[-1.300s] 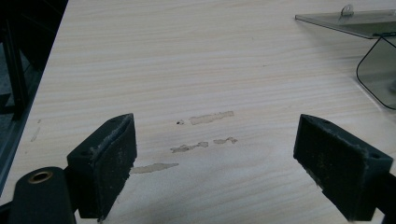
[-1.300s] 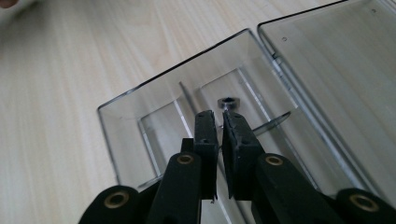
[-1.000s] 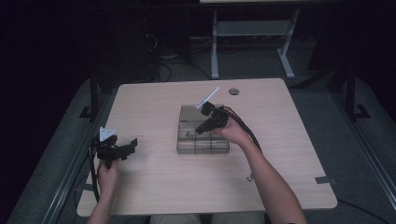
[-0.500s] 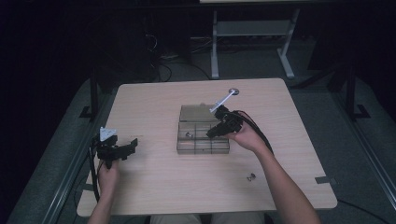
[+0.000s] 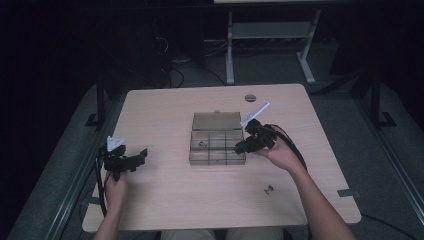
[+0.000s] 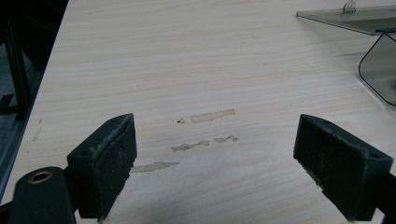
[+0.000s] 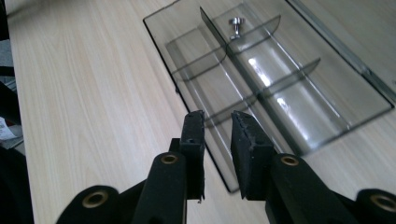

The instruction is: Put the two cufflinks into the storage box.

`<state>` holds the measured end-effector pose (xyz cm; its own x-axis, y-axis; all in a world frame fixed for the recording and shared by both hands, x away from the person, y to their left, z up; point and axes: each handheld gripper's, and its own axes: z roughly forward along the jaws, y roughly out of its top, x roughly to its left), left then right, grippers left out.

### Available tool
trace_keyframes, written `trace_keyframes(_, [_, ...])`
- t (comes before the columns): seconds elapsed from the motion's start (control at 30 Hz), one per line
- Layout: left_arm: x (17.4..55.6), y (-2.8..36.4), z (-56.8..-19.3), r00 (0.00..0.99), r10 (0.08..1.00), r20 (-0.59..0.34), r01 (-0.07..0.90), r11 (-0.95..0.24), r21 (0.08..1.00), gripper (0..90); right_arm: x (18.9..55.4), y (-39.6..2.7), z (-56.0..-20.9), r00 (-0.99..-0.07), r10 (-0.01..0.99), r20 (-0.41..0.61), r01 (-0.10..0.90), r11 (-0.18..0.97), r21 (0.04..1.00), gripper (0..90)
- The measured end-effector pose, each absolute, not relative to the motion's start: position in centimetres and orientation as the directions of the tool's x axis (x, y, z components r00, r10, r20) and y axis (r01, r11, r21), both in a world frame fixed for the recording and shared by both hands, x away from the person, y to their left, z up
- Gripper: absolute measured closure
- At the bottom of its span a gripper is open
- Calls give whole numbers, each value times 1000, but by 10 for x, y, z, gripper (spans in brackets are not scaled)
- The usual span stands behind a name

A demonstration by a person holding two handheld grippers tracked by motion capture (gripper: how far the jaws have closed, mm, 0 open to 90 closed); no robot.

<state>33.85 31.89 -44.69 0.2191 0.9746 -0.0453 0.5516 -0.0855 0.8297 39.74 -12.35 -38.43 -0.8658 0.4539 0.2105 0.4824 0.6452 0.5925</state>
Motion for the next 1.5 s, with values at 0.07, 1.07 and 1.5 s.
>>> trace_keyframes(0.07, [338, 319, -447, 219, 975, -47, 552, -85, 829, 128, 391, -133, -385, -860, 463, 215, 492, 639, 591, 719])
trace_keyframes(1.07, [337, 321, -447, 216, 975, -52, 554, -79, 829, 128, 328, -196, -416, -812, 534, 235, 560, 601, 570, 683])
trace_keyframes(1.5, [337, 321, -447, 220, 974, -48, 561, -86, 823, 128, 306, -210, -436, -797, 559, 228, 582, 611, 537, 683])
